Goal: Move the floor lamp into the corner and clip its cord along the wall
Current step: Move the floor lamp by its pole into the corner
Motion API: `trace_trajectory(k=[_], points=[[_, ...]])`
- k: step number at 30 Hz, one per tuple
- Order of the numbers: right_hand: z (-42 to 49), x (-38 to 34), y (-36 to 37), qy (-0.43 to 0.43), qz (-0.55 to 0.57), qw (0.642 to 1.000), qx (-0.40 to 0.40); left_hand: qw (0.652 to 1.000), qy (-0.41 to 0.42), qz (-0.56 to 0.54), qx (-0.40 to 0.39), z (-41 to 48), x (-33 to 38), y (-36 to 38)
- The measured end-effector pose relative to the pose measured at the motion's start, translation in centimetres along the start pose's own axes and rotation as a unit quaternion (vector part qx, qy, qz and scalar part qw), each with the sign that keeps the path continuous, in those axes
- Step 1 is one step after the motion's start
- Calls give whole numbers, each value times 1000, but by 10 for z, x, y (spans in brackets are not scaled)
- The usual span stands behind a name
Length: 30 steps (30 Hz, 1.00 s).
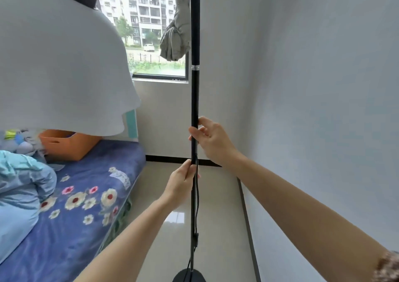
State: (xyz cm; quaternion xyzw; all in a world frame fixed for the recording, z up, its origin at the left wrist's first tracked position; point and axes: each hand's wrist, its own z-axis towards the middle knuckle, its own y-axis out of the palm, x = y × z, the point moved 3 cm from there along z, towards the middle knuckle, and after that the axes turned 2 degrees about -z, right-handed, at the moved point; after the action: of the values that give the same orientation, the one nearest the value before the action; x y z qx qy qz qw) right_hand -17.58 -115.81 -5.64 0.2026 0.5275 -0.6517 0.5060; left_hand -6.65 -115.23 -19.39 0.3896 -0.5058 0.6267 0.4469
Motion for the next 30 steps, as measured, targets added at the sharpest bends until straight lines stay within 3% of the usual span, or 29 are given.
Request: trace_trajectory(k=[16, 30], points=[[299, 181, -93, -3, 20, 1000, -6, 1000, -12, 26, 3, 338, -18, 96], [546, 337, -153, 34, -9, 999, 25, 997, -31, 19, -73, 636, -61, 172]])
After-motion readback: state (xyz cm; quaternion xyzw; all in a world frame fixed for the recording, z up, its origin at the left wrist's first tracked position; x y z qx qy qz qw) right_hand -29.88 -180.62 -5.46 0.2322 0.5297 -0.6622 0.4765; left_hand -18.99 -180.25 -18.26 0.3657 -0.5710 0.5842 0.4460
